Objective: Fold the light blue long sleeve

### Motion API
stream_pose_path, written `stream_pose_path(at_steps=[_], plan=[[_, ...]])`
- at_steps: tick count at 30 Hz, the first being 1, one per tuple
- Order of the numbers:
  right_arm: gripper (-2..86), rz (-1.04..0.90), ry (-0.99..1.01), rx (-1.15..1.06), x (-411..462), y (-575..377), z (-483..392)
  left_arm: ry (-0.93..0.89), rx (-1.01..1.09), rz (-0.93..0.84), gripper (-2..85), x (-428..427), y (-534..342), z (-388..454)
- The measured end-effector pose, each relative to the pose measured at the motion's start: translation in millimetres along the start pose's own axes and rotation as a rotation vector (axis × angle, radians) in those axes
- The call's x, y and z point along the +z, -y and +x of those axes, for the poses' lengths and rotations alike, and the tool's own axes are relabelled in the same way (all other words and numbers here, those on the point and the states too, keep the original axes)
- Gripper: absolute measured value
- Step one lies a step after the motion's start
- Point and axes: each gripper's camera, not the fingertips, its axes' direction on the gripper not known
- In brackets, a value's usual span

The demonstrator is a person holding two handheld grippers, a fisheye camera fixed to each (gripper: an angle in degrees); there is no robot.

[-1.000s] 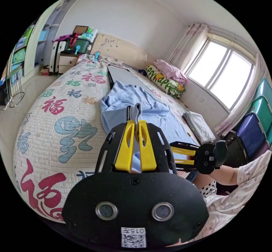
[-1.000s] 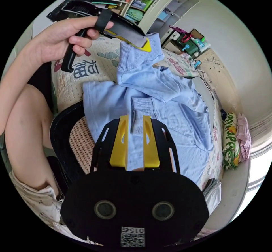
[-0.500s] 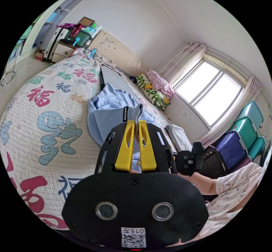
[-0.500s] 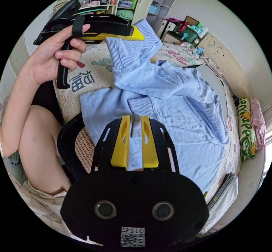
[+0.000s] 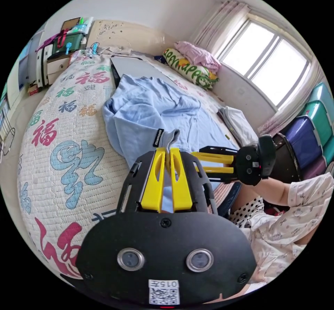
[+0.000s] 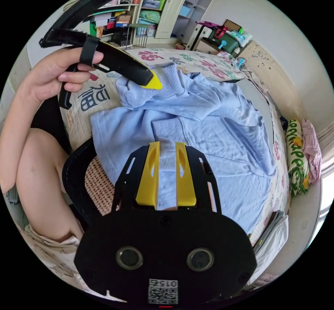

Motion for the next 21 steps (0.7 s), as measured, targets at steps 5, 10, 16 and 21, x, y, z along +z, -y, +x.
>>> stream_pose_path(at_steps=[5, 10, 16, 21], plan=[[8.4, -0.006, 0.038, -0.026, -19.0, 13.1, -10.5, 0.010, 0.082, -0.147, 0.4, 50.2, 34.1, 22.0], [6.4, -0.021, 0.057, 0.009, -52.6, 39.5, -9.0, 0.028, 0.112, -0.184, 0.4, 73.3, 60.4, 35.1], [6.3, -0.013, 0.101, 0.016, -103.5, 76.9, -15.4, 0.072, 0.160, -0.248, 0.4, 102.8, 89.4, 55.2], [6.4, -0.023, 0.060, -0.028, -147.1, 126.8, -39.6, 0.101, 0.190, -0.282, 0.5, 120.3, 109.8, 69.4]])
